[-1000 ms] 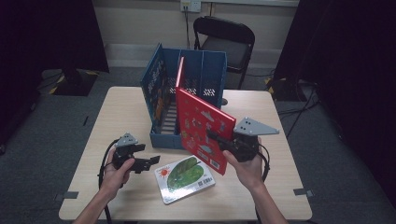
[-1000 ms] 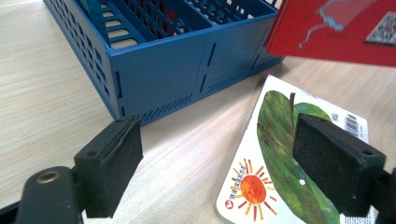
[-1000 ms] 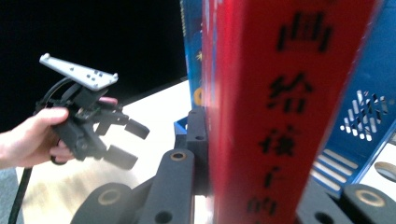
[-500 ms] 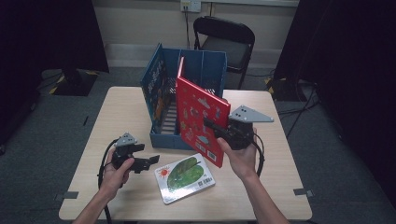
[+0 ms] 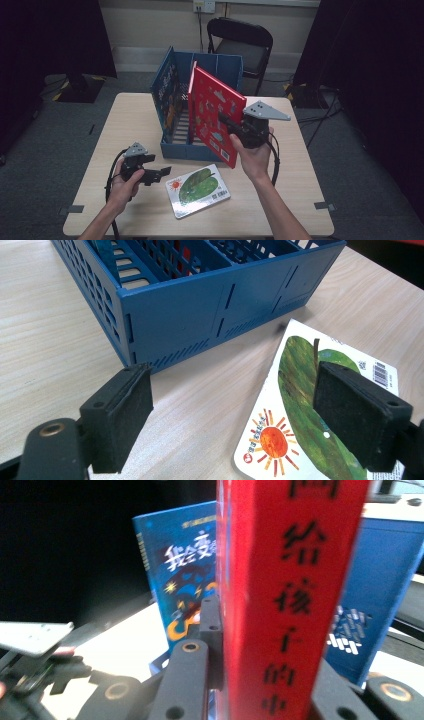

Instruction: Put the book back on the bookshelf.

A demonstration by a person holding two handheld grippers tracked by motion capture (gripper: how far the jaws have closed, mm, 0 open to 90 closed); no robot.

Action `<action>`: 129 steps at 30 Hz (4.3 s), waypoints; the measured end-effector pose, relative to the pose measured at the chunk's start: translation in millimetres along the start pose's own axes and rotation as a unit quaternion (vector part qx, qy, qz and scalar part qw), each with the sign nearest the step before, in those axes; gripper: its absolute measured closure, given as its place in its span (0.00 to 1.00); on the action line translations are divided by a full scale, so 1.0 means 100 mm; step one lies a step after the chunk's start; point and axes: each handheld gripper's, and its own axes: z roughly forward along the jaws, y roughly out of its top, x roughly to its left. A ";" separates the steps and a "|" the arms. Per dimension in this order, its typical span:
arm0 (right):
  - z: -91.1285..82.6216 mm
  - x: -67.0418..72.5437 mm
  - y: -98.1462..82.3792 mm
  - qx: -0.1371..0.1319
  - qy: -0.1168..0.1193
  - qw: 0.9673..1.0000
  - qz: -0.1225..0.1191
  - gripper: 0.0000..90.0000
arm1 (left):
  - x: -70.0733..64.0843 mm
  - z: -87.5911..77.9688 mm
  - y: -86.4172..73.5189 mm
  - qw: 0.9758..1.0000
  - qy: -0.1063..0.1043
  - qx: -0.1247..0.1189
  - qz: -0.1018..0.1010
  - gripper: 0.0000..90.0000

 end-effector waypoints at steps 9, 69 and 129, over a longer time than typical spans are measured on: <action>0.31 0.03 0.12 0.010 -0.057 0.998 0.016 0.89 | 0.01 -0.01 0.00 1.000 0.000 -0.001 -0.001 0.18; 1.68 -0.02 0.03 0.037 -0.230 0.972 0.034 0.89 | -0.05 0.08 -0.03 1.000 -0.011 0.020 0.020 0.18; 1.48 0.10 -0.63 0.037 -0.160 0.986 0.019 0.79 | -0.09 0.11 -0.03 0.999 -0.015 0.025 0.023 0.18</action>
